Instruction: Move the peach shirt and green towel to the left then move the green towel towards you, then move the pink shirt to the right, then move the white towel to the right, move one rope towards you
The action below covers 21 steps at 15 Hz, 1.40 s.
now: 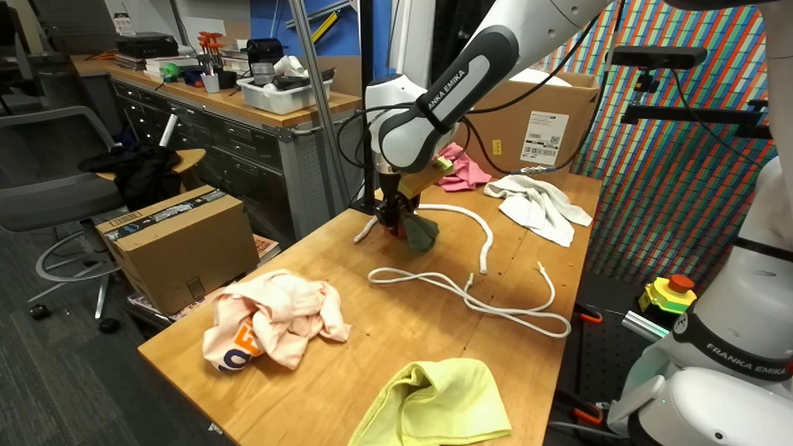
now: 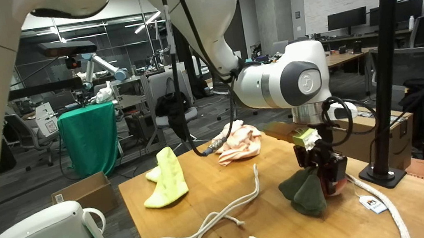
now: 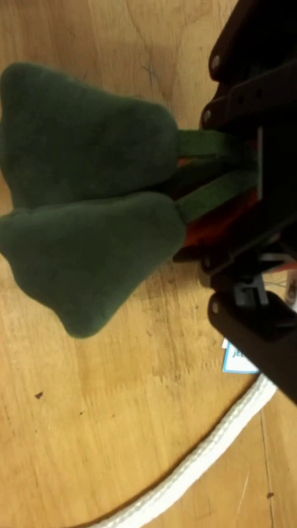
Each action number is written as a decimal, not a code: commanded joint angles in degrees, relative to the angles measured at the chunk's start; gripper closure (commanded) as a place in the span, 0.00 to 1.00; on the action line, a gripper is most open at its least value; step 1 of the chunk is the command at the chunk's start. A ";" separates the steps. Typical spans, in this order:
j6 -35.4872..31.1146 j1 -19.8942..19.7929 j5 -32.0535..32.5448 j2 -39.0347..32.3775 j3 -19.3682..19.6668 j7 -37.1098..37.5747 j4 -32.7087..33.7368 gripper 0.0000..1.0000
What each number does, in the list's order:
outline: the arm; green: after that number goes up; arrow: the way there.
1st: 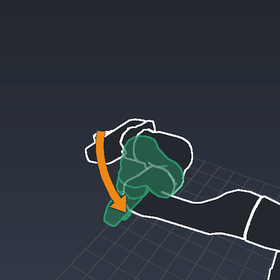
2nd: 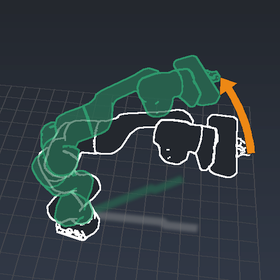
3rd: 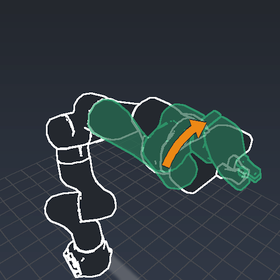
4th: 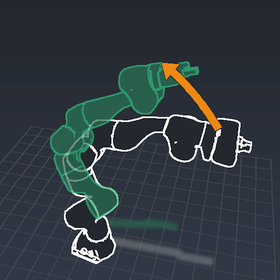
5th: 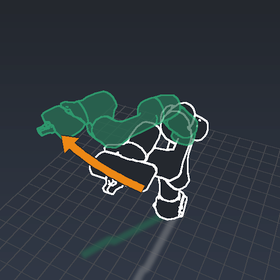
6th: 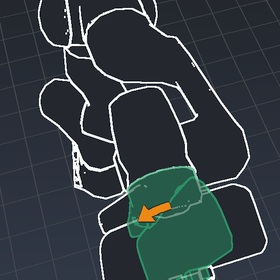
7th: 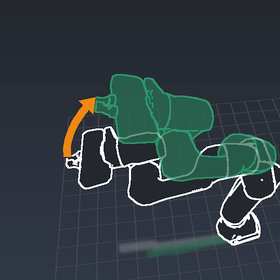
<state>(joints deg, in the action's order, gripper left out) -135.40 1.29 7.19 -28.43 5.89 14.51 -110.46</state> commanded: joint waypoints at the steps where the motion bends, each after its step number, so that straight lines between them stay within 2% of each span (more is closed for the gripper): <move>1: 0.99 0.51 1.71 -0.10 1.28 0.64 1.47 0.79; 2: 1.48 0.29 1.69 0.13 1.30 0.25 1.45 0.87; 4: 1.97 0.17 1.97 0.43 1.54 0.02 1.36 0.96; 6: 1.49 0.10 2.26 1.52 1.77 0.05 -0.67 0.93; 7: 1.74 0.02 2.31 1.87 1.80 -0.13 -1.23 0.96; 21: 4.14 -1.01 1.19 5.74 1.03 -0.79 -6.92 0.94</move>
<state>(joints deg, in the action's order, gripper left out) -131.62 0.58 8.67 -24.41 7.41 14.45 -115.74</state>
